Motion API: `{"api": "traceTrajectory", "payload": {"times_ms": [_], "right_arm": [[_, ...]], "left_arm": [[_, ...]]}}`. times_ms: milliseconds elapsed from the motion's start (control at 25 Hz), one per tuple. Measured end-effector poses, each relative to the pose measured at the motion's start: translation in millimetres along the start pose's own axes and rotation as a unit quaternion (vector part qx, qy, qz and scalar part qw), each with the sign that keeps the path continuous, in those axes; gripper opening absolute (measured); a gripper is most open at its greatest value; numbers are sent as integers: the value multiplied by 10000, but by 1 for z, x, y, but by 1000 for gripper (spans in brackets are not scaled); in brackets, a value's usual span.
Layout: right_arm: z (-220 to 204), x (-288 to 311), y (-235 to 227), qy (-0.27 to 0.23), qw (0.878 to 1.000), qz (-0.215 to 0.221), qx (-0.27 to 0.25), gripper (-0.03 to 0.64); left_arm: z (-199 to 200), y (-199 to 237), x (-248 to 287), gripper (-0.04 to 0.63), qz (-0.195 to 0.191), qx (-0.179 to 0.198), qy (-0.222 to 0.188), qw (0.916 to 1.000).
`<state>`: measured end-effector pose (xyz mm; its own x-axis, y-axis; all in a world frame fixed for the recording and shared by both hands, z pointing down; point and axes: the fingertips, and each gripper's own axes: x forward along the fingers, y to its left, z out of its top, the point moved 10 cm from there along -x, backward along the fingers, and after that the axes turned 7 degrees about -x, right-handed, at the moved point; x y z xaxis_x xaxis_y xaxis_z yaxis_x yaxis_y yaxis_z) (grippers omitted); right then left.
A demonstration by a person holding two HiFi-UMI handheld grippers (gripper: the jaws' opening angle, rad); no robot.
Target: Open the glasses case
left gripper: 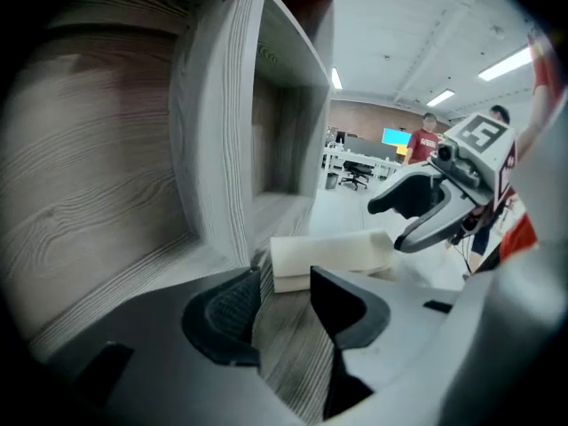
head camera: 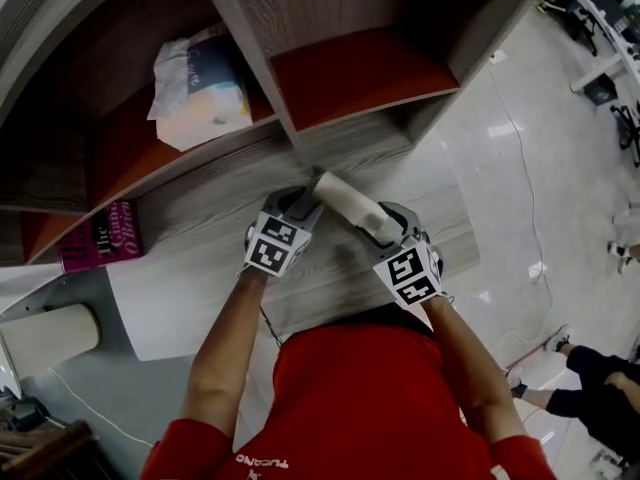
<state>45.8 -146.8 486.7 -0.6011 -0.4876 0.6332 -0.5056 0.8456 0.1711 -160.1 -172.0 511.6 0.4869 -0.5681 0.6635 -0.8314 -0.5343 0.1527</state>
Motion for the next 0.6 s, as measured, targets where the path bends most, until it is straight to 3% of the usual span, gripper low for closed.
{"api": "traceTrajectory", "payload": {"times_ms": [280, 600], "right_arm": [[-9, 11, -1, 376, 9992, 161, -35, 299], [-16, 20, 1, 742, 9964, 383, -154, 330]], "left_arm": [[-1, 9, 14, 155, -488, 213, 507, 9973], [0, 12, 23, 155, -747, 208, 578, 9953]]}}
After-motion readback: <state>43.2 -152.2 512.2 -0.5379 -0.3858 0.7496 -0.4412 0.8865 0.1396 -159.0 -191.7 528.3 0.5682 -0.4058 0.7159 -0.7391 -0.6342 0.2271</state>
